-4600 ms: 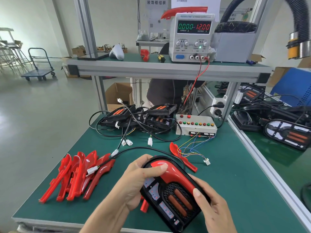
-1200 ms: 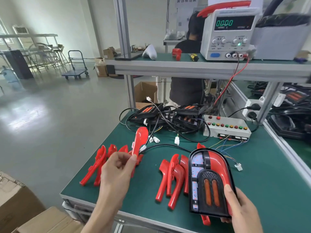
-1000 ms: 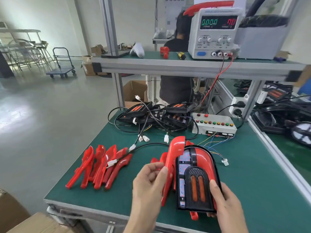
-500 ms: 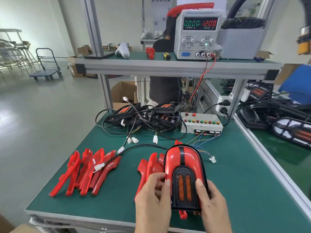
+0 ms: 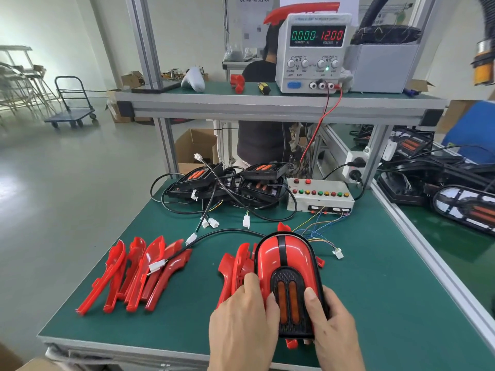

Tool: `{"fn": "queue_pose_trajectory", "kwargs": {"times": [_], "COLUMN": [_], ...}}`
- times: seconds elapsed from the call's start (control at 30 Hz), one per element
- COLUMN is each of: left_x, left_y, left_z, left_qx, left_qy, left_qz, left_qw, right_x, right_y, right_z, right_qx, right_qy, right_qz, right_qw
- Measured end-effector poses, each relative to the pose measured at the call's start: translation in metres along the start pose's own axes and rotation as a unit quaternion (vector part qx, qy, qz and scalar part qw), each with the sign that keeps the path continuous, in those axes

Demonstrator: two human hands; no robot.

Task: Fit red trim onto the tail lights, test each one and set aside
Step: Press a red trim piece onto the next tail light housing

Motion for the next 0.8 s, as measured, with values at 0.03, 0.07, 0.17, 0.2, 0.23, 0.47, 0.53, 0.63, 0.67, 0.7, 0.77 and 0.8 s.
{"fn": "queue_pose_trajectory", "kwargs": {"times": [0.03, 0.07, 0.17, 0.2, 0.23, 0.47, 0.53, 0.63, 0.67, 0.7, 0.77, 0.8], "left_x": [0.001, 0.003, 0.003, 0.003, 0.002, 0.0, 0.0, -0.002, -0.003, -0.005, -0.009, -0.011], "left_y": [-0.002, -0.004, -0.008, -0.009, -0.009, -0.014, -0.017, -0.026, -0.031, -0.036, -0.044, -0.047], "left_z": [0.0, 0.0, -0.004, -0.005, -0.007, -0.024, -0.029, -0.037, -0.04, -0.041, -0.042, -0.041], "left_qx": [-0.009, -0.015, -0.025, -0.032, -0.039, -0.016, 0.025, 0.126, 0.164, 0.195, 0.224, 0.225], "left_qy": [-0.01, -0.017, -0.021, -0.02, -0.018, 0.085, 0.154, 0.269, 0.307, 0.348, 0.425, 0.459], "left_qz": [-0.01, -0.017, -0.023, -0.021, -0.019, -0.019, -0.002, 0.009, -0.012, -0.042, -0.112, -0.14], "left_qw": [1.0, 1.0, 0.999, 0.999, 0.999, 0.996, 0.988, 0.955, 0.937, 0.916, 0.87, 0.848], "right_x": [0.0, 0.0, 0.0, 0.0, 0.001, 0.002, 0.001, -0.001, -0.001, -0.001, 0.0, 0.001], "right_y": [0.0, -0.001, -0.003, -0.003, -0.004, -0.004, -0.004, -0.003, -0.003, -0.002, -0.002, -0.002], "right_z": [0.0, 0.0, 0.001, 0.002, 0.002, 0.003, 0.002, 0.001, 0.0, -0.002, -0.005, -0.007], "right_qx": [-0.001, -0.002, -0.001, -0.001, -0.001, 0.0, -0.001, -0.001, 0.0, 0.001, 0.004, 0.005], "right_qy": [-0.001, -0.001, 0.001, 0.001, 0.001, -0.021, -0.028, -0.038, -0.04, -0.04, -0.036, -0.036], "right_qz": [-0.002, -0.003, -0.008, -0.01, -0.011, -0.02, -0.028, -0.042, -0.046, -0.05, -0.061, -0.068], "right_qw": [1.0, 1.0, 1.0, 1.0, 1.0, 1.0, 0.999, 0.998, 0.998, 0.998, 0.997, 0.997]}}
Point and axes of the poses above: each hand's wrist, its own y-axis away from the middle knuckle, its own x-axis out of the back of the hand, z = x × y, the point moved 3 cm from there along -y, towards the middle knuckle, and after that the axes turned 10 degrees about z, right-handed, at the moved point
